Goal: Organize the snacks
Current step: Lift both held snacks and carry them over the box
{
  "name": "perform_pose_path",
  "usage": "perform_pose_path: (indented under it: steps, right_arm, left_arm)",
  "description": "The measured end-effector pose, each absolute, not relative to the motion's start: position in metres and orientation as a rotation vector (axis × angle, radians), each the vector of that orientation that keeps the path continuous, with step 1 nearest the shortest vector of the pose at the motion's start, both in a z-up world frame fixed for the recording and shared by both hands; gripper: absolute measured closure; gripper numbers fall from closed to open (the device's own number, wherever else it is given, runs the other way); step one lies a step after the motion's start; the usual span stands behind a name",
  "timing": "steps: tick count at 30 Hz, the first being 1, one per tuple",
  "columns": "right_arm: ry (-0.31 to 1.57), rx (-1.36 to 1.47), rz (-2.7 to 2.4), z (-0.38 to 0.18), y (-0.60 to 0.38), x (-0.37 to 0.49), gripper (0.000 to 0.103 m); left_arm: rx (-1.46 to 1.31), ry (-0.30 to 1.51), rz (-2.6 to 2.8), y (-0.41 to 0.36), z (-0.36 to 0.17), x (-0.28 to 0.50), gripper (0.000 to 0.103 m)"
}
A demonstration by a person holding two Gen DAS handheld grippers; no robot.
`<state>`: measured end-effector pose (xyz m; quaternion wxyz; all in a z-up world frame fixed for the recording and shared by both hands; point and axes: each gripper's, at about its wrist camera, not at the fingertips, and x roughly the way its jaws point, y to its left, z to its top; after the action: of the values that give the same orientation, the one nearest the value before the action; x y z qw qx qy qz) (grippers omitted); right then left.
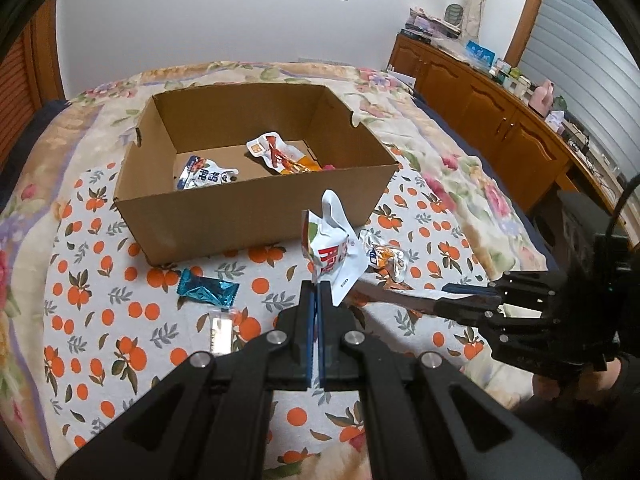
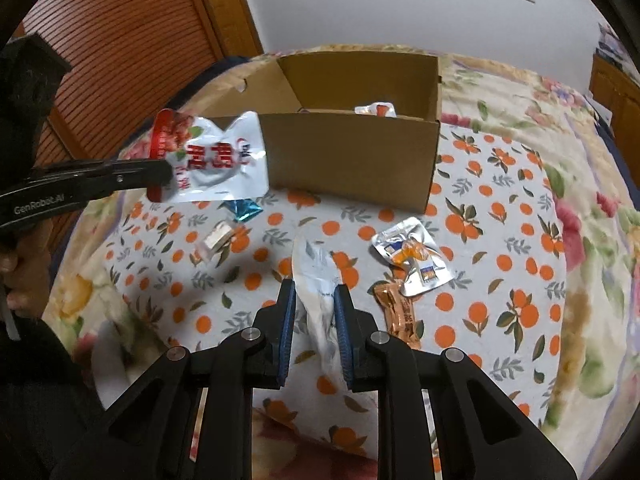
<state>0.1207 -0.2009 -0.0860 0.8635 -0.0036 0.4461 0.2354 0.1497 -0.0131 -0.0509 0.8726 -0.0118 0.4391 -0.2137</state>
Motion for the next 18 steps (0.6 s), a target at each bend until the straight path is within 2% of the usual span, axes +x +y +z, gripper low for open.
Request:
perform_pose_path:
  steps: [10, 18]
  right_arm:
    - [0.922, -0.025, 0.493, -0.070, -0.198, 0.124, 0.086]
    - [0.863, -0.099, 0.504, -0.014, -0.190, 0.138, 0.086]
  left_arm:
    - [-0.038, 0.899, -0.447, -0.011, -0.041, 0.149, 0.103]
    - [-0.062, 0.874, -0.437, -0.003, -0.015, 0.167, 0.103]
